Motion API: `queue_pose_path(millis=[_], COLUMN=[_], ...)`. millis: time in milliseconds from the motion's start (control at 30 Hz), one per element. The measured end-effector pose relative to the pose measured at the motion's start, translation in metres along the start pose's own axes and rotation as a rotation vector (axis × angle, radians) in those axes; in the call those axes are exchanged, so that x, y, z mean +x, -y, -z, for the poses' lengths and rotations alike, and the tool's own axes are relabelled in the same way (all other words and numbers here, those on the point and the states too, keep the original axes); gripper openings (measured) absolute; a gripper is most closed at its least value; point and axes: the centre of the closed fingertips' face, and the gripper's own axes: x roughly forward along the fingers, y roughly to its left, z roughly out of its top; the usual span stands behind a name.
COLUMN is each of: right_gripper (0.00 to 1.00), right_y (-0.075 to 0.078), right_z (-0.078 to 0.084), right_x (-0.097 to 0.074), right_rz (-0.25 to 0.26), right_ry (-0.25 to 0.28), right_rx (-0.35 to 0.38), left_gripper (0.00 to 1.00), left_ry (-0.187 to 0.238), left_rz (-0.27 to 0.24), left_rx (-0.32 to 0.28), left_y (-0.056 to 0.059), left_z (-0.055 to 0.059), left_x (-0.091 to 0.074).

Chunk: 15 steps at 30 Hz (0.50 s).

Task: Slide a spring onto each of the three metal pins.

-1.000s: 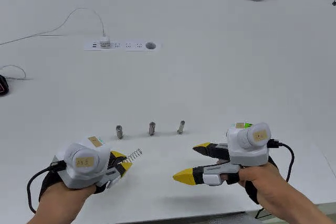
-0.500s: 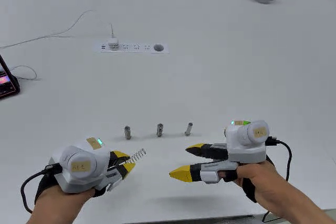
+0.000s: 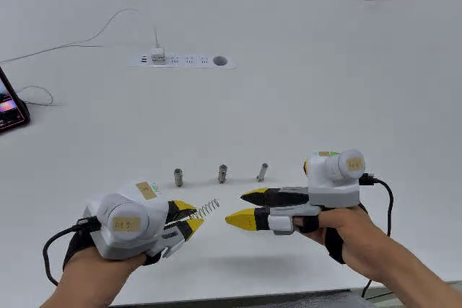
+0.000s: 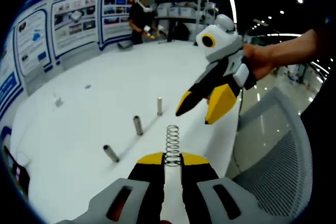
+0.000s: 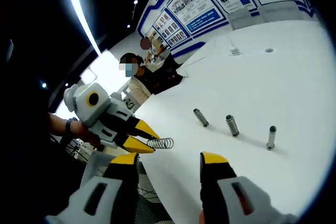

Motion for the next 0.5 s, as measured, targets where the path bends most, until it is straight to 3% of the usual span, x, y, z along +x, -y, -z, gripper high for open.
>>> queue_pose_path(millis=[233, 500], right_gripper=[0.39, 0.28], right_y=[-0.008, -0.012], right_z=[-0.004, -0.003], right_x=[0.004, 0.005], right_rz=[-0.046, -0.075], right_ry=[0.007, 0.004], right_rx=[0.036, 0.062], left_gripper=[0.1, 0.1], left_ry=[0.017, 0.023], left_rz=[0.031, 0.068], left_rx=[0.025, 0.054], left_y=[0.012, 0.023], left_z=[-0.013, -0.019], left_x=[0.005, 0.01])
